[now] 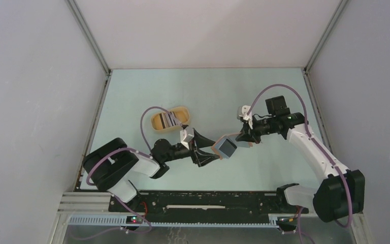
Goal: Put the credit cards into the card holder
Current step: Close the card holder at the center of the board.
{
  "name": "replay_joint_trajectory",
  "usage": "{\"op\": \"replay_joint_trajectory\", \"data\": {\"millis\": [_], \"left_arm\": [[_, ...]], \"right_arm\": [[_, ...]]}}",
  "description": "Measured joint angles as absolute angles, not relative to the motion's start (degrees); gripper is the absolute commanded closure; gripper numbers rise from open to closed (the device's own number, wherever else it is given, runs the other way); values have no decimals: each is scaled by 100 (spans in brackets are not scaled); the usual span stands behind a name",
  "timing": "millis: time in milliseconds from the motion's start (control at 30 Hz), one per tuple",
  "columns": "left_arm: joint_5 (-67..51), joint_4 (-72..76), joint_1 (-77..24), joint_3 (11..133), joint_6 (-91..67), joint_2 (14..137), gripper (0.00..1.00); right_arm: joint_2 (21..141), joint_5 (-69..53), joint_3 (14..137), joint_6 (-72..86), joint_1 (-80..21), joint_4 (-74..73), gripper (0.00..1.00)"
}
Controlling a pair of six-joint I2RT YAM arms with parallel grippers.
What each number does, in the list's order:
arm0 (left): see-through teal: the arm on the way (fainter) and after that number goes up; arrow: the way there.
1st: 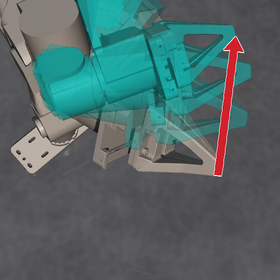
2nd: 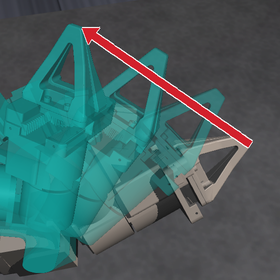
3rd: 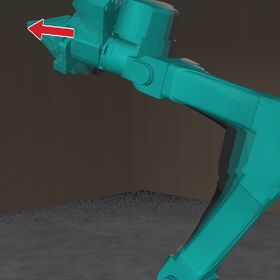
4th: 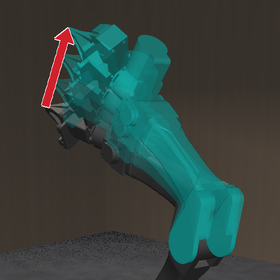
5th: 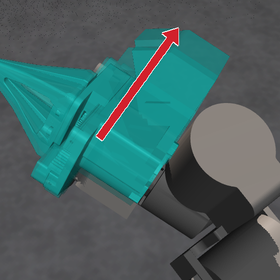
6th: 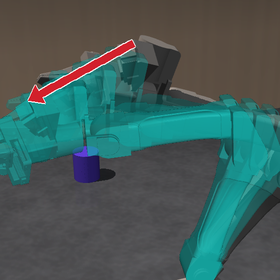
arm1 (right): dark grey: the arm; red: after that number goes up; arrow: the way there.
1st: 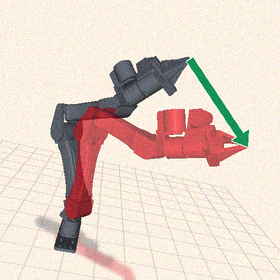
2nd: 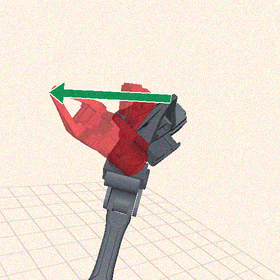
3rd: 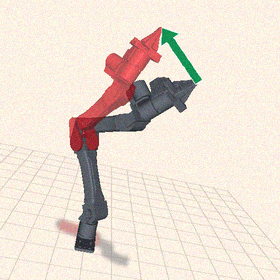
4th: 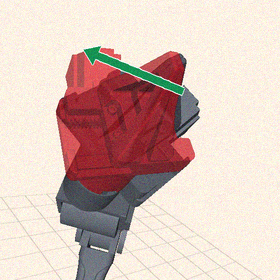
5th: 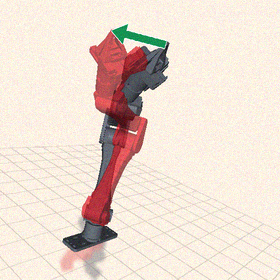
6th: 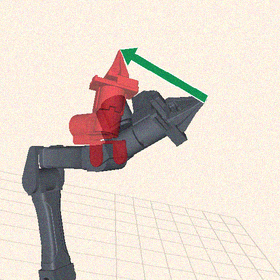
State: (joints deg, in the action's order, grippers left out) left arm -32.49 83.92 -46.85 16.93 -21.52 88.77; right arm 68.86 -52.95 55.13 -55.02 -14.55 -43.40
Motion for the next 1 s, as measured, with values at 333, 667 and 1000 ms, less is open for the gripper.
{"op": "replay_joint_trajectory", "data": {"millis": [333,667,1000], "left_arm": [[-3269,8392,-4880,2029,-2403,9266,22],[-3046,8440,-4960,2467,-3100,10033,23],[-2783,8477,-4969,2797,-3634,10840,31]], "right_arm": [[7690,-5430,5693,-4753,-1634,-4318,100],[9456,-5776,6340,-3852,-1640,-4399,100],[10656,-5975,6661,-3487,-1678,-4604,83]]}}
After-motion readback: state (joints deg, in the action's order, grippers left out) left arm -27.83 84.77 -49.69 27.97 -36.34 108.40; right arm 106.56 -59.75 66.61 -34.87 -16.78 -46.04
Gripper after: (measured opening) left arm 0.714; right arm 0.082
